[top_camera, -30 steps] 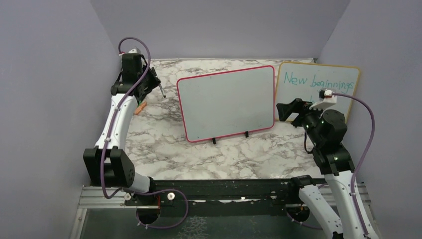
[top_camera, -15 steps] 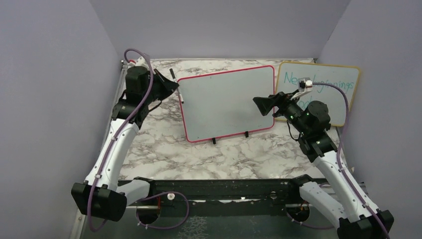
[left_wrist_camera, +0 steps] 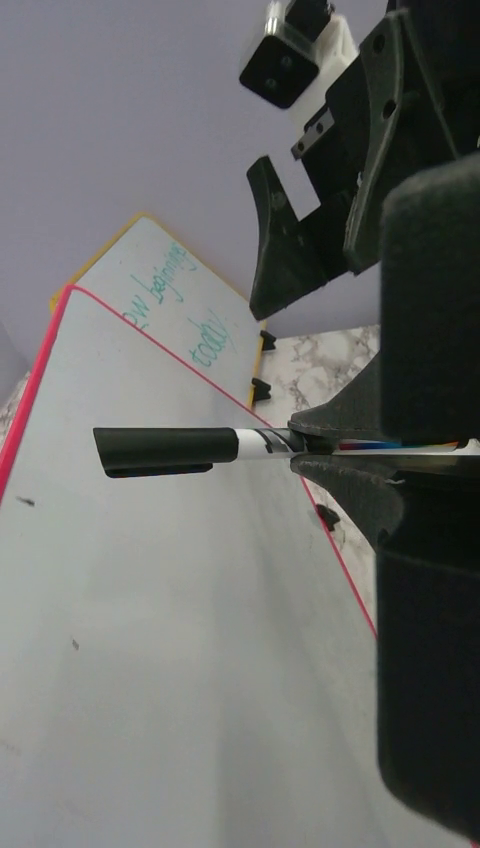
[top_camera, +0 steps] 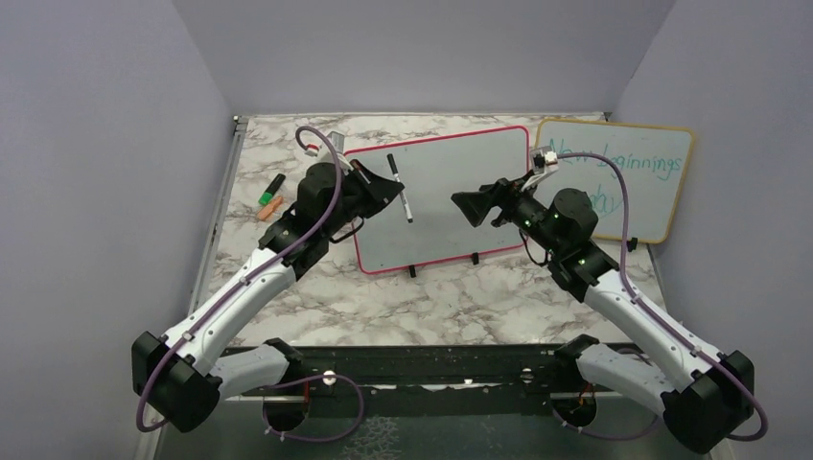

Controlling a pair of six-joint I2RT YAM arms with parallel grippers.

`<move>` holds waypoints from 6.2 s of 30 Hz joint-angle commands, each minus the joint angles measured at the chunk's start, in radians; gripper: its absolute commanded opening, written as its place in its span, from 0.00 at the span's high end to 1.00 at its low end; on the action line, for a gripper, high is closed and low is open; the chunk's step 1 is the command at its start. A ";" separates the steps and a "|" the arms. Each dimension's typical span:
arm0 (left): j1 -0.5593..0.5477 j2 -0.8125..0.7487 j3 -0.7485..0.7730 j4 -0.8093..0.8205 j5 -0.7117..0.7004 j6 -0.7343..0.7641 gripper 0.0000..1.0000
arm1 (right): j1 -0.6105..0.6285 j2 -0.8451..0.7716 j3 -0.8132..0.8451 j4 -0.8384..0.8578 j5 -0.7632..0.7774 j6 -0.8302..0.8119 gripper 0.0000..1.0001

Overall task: Write a sentence on the whiteboard
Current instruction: Pick up the whiteboard marker at the center of the board.

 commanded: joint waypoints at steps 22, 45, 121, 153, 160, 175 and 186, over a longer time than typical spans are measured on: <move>-0.244 -0.013 -0.155 0.407 -0.349 -0.371 1.00 | 0.243 0.102 -0.047 0.369 0.186 0.126 0.39; -0.300 -0.001 -0.199 0.453 -0.400 -0.454 1.00 | 0.282 0.140 -0.071 0.393 0.282 0.136 0.84; -0.235 -0.140 -0.117 -0.166 0.435 1.631 0.73 | 0.277 0.127 0.340 -0.664 -0.303 -0.435 0.99; -0.186 -0.142 -0.132 -0.162 0.554 1.622 1.00 | 0.277 0.161 0.381 -0.615 -0.309 -0.282 0.58; -0.183 -0.141 -0.132 -0.162 0.562 1.618 1.00 | 0.277 0.150 0.401 -0.632 -0.263 -0.270 0.56; -0.169 -0.128 -0.121 -0.163 0.586 1.608 1.00 | 0.277 0.162 0.413 -0.641 -0.310 -0.256 0.65; -0.169 -0.116 -0.099 -0.192 0.598 1.611 1.00 | 0.277 0.170 0.422 -0.651 -0.345 -0.267 0.75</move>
